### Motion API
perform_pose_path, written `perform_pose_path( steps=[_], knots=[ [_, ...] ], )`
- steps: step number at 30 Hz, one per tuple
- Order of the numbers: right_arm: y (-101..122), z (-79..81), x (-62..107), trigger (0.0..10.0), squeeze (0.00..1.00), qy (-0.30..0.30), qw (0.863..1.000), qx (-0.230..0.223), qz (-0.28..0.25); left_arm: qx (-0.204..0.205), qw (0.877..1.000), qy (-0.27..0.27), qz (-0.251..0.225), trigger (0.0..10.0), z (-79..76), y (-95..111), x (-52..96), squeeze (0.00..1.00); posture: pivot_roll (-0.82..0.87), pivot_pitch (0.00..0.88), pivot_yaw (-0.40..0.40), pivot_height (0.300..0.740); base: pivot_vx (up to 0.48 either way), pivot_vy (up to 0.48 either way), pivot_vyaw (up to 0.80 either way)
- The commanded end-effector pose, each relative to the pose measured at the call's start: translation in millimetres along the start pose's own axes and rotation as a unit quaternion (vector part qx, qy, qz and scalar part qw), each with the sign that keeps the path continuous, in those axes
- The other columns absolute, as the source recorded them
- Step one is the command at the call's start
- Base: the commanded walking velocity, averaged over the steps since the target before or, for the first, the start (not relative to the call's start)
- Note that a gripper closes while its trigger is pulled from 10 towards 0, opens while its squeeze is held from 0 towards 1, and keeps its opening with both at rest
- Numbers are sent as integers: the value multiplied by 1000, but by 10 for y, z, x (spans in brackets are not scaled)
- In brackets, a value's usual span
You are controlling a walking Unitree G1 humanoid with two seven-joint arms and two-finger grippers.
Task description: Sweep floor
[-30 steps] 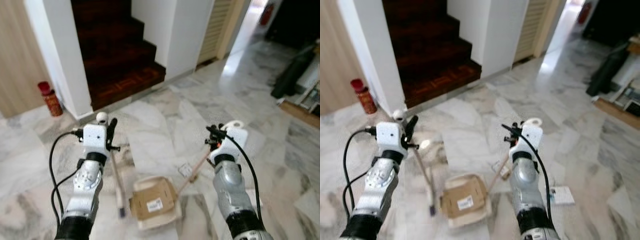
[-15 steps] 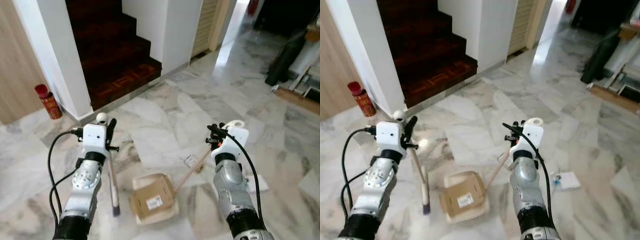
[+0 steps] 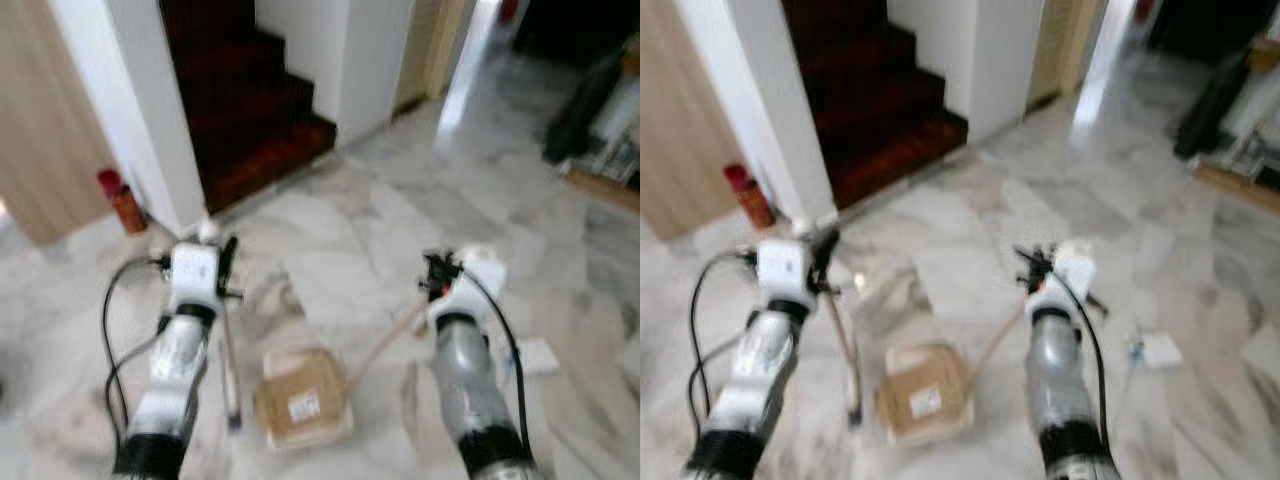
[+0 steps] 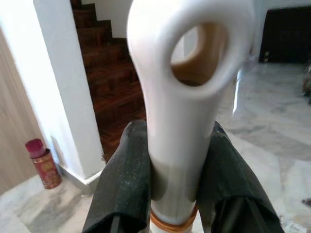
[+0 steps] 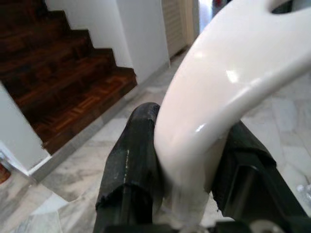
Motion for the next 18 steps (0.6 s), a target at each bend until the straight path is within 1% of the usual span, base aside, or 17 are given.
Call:
perform_pose_path(
  steps=[1,18],
  knots=[
    [166,93,-44,10000,0,10,999,-6,-30,-11,1000,0,-25,10000,46,141,-42,0,56,0,-58,740,0,296,406],
    [140,99,-30,10000,0,10,1000,-8,-27,-14,1000,4,-22,10000,67,138,-32,0,61,0,-54,740,0,299,413]
  ],
)
Point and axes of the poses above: a point about 5 cm out from each wrist's last joint towards the gripper, its own x axis pointing back from the gripper into the wrist, its own y axis along the axis of the wrist's last joint, z = x × y, the point moved 5 cm from there along -x, pointing out of the wrist towards the gripper, and after that the axes turned 1 degree about -x, right-handed, at the moved point
